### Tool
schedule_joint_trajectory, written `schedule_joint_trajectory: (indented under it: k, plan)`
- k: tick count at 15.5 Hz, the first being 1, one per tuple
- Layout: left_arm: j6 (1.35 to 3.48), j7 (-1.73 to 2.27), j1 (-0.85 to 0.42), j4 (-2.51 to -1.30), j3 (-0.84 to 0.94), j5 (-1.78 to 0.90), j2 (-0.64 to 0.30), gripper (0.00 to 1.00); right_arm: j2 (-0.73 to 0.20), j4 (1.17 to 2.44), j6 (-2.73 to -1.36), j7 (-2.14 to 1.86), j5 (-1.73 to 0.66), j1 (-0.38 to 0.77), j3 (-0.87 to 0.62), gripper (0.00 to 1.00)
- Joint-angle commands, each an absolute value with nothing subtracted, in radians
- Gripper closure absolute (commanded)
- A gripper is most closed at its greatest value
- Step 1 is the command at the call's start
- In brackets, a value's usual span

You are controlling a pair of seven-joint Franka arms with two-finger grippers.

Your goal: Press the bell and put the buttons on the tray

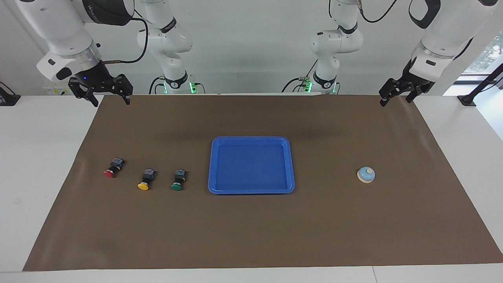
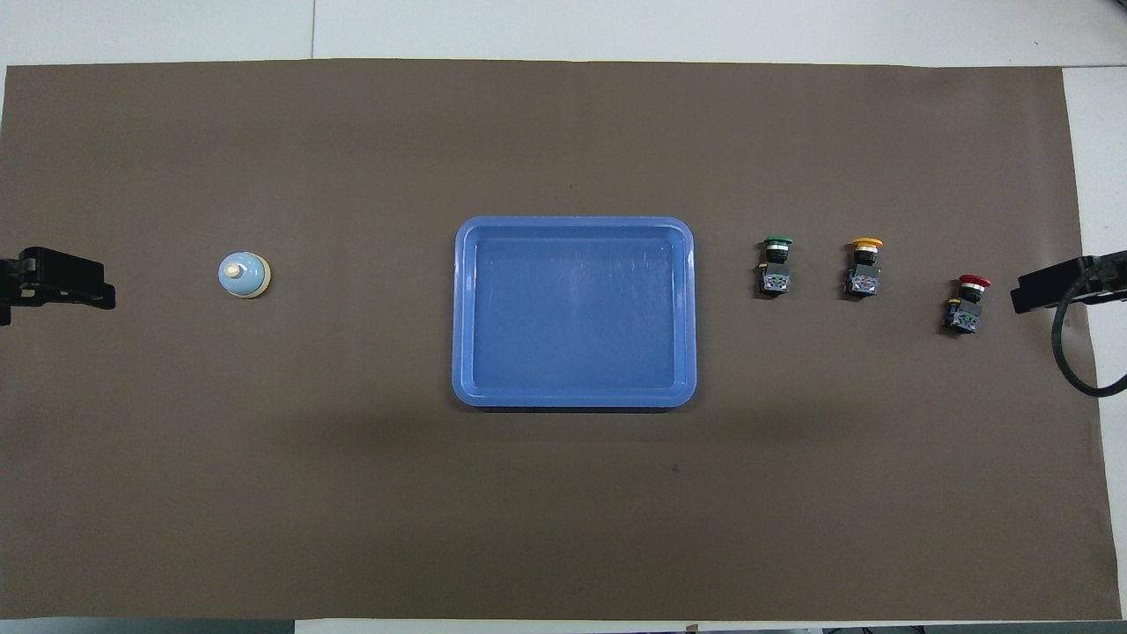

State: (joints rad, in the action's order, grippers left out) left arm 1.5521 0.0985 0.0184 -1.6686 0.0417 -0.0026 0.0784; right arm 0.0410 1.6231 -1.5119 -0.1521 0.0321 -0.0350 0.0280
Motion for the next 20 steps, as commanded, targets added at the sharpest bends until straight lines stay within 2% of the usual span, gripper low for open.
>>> schedule_joint_trajectory:
  k: [1, 5, 8, 10, 11, 13, 15, 18, 19, 20]
  plan:
    - [1.554, 0.098, 0.009, -1.677, 0.037, 0.006, 0.087, 0.00, 0.055, 1.640, -1.511, -0.140, 0.032, -0.046, 0.018, 0.00]
    - [1.533, 0.117, 0.021, -1.680, 0.034, 0.006, 0.090, 0.00, 0.055, 1.640, -1.511, -0.140, 0.032, -0.046, 0.018, 0.00]
    - [1.563, 0.107, 0.023, -1.735, 0.032, 0.006, 0.113, 0.00, 0.055, 1.640, -1.511, -0.140, 0.032, -0.046, 0.018, 0.00]
    - [1.639, 0.103, 0.028, -1.746, 0.029, 0.006, 0.101, 0.02, 0.055, 1.640, -1.511, -0.140, 0.032, -0.046, 0.018, 0.00]
    - [1.664, 0.098, 0.041, -1.746, 0.029, 0.006, 0.085, 0.06, 0.055, 1.640, -1.511, -0.140, 0.032, -0.046, 0.018, 0.00]
    - [1.728, 0.057, 0.048, -1.744, 0.029, 0.006, 0.026, 0.22, 0.055, 1.640, -1.511, -0.140, 0.032, -0.046, 0.018, 0.00]
    - [1.804, 0.052, 0.049, -1.747, 0.028, 0.006, -0.038, 0.55, 0.055, 1.640, -1.511, -0.140, 0.032, -0.046, 0.018, 0.00]
    - [1.897, 0.051, 0.046, -1.746, 0.029, 0.006, -0.144, 0.93, 0.055, 1.640, -1.511, -0.140, 0.032, -0.046, 0.018, 0.00]
    - [1.913, 0.051, 0.045, -1.749, 0.029, 0.006, -0.164, 1.00, 0.055, 1.640, -1.511, -0.140, 0.032, -0.046, 0.018, 0.00]
    - [1.920, 0.049, 0.046, -1.752, 0.029, 0.006, -0.176, 1.00, 0.055, 1.640, -1.511, -0.140, 0.032, -0.046, 0.018, 0.00]
